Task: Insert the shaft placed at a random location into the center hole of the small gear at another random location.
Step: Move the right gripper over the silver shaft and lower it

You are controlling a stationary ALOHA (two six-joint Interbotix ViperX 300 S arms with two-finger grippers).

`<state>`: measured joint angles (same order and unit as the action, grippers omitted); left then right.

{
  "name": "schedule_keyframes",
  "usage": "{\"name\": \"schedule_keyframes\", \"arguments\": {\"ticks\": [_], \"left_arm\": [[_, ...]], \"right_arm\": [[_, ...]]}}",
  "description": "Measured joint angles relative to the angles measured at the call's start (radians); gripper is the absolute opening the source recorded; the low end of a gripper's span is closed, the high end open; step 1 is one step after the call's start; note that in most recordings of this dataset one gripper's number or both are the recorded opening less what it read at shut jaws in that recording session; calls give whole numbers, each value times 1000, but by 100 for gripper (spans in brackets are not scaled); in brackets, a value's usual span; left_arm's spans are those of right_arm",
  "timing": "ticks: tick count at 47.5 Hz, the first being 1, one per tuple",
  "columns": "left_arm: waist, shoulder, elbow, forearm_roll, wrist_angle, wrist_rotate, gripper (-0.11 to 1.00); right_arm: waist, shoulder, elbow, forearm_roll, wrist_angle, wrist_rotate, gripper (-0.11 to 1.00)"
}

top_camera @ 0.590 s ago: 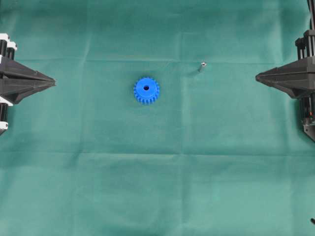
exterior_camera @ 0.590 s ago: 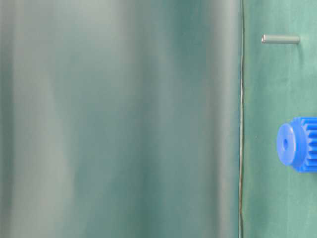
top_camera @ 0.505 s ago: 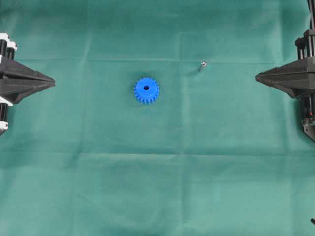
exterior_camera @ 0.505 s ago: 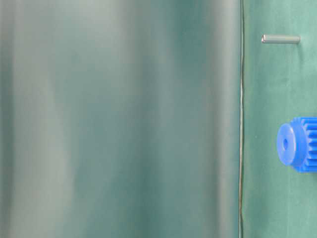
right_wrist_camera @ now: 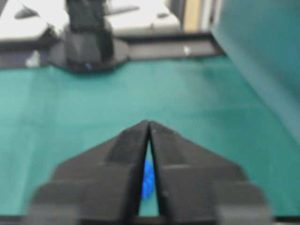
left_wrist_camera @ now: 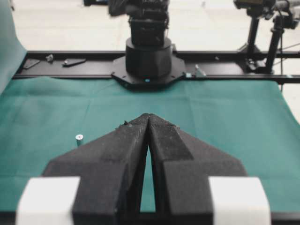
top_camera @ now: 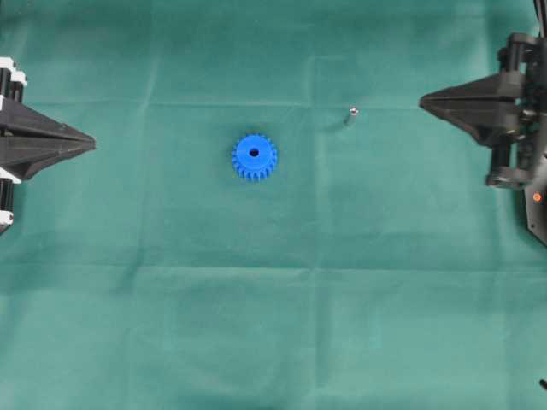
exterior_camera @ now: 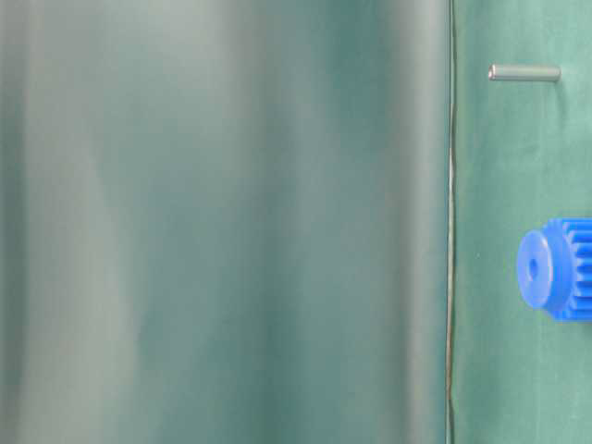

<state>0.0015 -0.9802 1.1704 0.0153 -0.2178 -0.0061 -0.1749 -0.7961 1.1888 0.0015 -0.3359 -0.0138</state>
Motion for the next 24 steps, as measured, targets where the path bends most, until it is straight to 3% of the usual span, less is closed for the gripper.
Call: {"name": "schedule_keyframes", "arguments": {"ticks": [6,10,15,24], "left_arm": [[0,0,0,0,0,3,0],[0,-2,0,0,2,3,0],[2,0,0,0,0,3,0],[0,6,0,0,2,3,0]], "right_arm": [[-35,141,0,-2,-63,0,66],[-63,247,0,-3,-118,-9,87],[-97,374,-2,-3,-196,-28,83],[-144,595,-23,-2,-288,-32,87]]}}
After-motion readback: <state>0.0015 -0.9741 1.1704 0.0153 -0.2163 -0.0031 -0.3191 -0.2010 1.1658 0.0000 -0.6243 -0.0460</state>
